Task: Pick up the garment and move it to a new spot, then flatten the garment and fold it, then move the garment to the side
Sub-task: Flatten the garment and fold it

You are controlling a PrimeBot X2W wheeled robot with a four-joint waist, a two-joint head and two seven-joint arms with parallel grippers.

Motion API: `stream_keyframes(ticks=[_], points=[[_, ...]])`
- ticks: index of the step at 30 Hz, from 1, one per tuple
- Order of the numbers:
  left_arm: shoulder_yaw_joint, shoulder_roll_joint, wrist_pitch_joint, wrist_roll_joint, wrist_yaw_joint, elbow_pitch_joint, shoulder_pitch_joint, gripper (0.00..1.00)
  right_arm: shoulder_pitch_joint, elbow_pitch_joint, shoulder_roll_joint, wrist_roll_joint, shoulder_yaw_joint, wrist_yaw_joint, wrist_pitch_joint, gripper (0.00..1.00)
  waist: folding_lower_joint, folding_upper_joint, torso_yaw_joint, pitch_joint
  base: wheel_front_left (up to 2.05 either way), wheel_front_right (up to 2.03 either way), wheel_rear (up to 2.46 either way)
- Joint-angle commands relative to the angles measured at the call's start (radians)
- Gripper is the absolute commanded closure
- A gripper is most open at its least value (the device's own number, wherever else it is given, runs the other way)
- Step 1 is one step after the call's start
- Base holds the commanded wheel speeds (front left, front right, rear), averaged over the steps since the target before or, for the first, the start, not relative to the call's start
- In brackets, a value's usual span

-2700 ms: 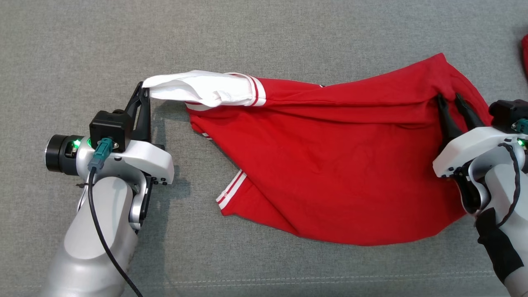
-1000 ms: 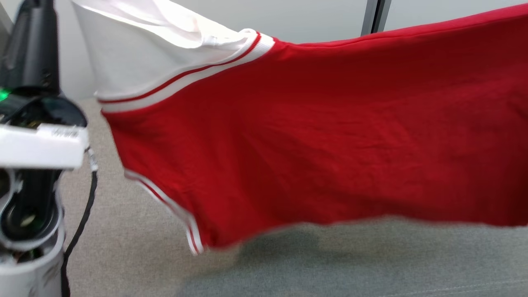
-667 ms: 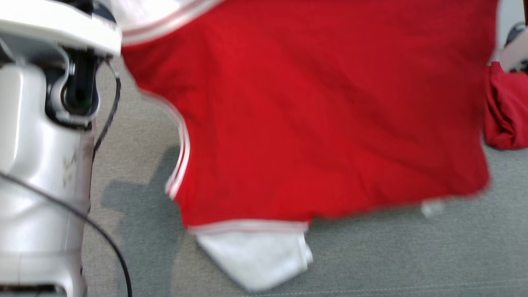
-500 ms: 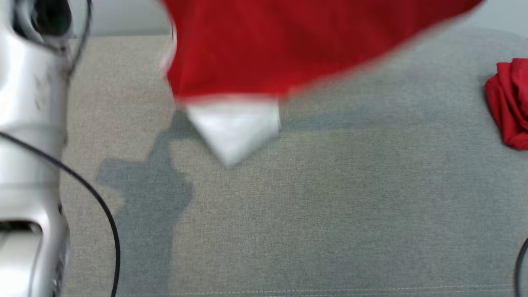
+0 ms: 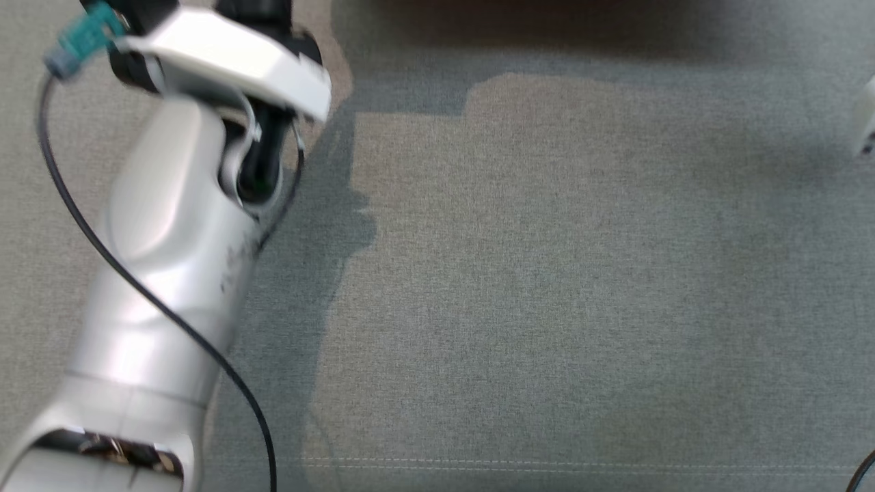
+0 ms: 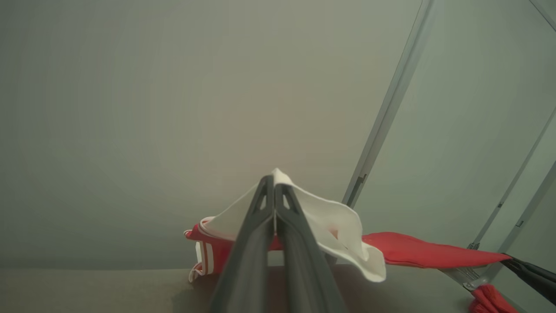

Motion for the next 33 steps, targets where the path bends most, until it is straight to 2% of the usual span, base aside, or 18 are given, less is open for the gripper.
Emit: stream_keyframes(ticks=[1,7,10,13,18,24,33], points=[[0.014,0.032,-0.005,0.017,-0.007,-0.051,0.039,1.00,0.051,-0.009,0.012,0.008,-0.006,0.000,-0.006,1.00,0.0000,0.0000,-0.005,0.035,0.00,0.00,0.00],[0.003,0.033,-0.005,0.070,-0.007,-0.148,0.293,1.00,0.226,-0.054,0.068,0.040,-0.047,0.000,-0.006,1.00,0.0000,0.0000,-0.033,0.025,0.00,0.00,0.00],[0.055,0.046,-0.006,0.126,-0.007,-0.260,0.470,1.00,0.304,-0.117,0.092,0.061,-0.097,0.000,-0.006,1.00,0.0000,0.0000,-0.053,-0.007,0.00,0.00,0.00],[0.096,0.032,-0.006,0.150,-0.005,-0.345,0.600,1.00,0.365,-0.163,0.096,0.062,-0.128,0.000,-0.006,1.00,0.0000,0.0000,-0.049,-0.041,0.00,0.00,0.00],[0.123,0.006,-0.006,0.157,0.000,-0.444,0.745,1.00,0.448,-0.187,0.078,0.055,-0.134,0.000,-0.006,1.00,0.0000,0.0000,-0.035,-0.091,0.00,0.00,0.00],[0.092,-0.002,-0.001,0.180,0.030,-0.563,0.947,1.00,0.543,-0.153,0.050,0.066,-0.088,0.000,-0.006,1.00,0.0000,0.0000,-0.030,-0.165,0.00,0.00,0.00],[0.033,0.021,0.129,0.174,0.065,-0.662,1.135,1.00,0.694,-0.180,-0.006,0.170,-0.025,0.000,-0.006,1.00,0.0000,0.0000,-0.001,-0.208,0.00,0.00,0.00]])
